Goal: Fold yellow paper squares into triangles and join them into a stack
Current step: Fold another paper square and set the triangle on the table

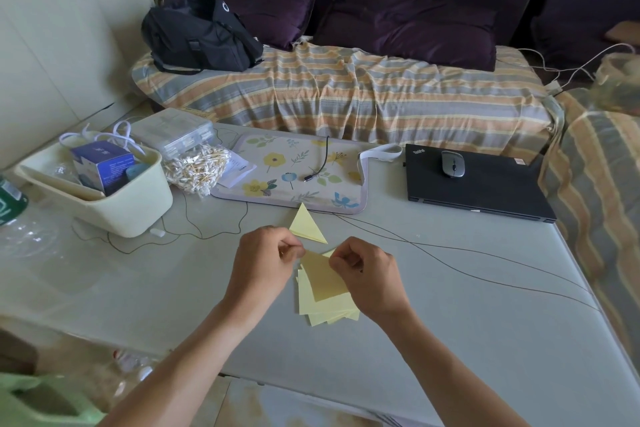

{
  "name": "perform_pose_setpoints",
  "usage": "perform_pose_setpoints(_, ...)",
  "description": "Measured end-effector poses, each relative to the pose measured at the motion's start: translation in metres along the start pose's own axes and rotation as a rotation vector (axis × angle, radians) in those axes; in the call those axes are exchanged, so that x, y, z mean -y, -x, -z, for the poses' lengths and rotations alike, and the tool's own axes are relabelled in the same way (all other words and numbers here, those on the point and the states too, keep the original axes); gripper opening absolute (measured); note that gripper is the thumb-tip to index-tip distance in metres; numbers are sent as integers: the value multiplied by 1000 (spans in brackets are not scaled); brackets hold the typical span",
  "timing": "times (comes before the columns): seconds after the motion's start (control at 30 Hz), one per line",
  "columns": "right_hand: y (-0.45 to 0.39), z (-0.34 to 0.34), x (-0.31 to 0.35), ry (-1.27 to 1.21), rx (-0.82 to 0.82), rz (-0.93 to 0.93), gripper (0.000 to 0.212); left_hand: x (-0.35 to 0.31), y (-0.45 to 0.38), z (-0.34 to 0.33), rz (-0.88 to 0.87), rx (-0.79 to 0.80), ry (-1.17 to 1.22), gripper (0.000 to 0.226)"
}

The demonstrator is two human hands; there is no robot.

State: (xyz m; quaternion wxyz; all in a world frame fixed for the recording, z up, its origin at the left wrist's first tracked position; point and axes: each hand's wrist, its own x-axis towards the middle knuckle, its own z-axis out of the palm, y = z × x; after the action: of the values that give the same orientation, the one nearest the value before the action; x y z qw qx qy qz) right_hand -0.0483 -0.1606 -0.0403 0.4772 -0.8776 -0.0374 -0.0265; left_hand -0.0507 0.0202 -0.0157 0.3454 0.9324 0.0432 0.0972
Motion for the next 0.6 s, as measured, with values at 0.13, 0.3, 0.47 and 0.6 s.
perform_pose_setpoints(0.13, -1, 2, -2, -26, 74, -151, 8, 0, -1, 4, 144, 11, 139, 14)
perform_pose_setpoints(0.3, 1, -1, 1, -29, 190, -218, 6, 1, -3, 1, 292, 50, 351, 10)
perform_pose_setpoints(0.47, 1, 0, 3, -128, 242, -299, 8, -1, -2, 2, 326, 108, 458, 6)
perform_pose_setpoints(0.6, 2, -1, 3, -122, 263, -284, 7, -3, -1, 2, 328, 72, 477, 8)
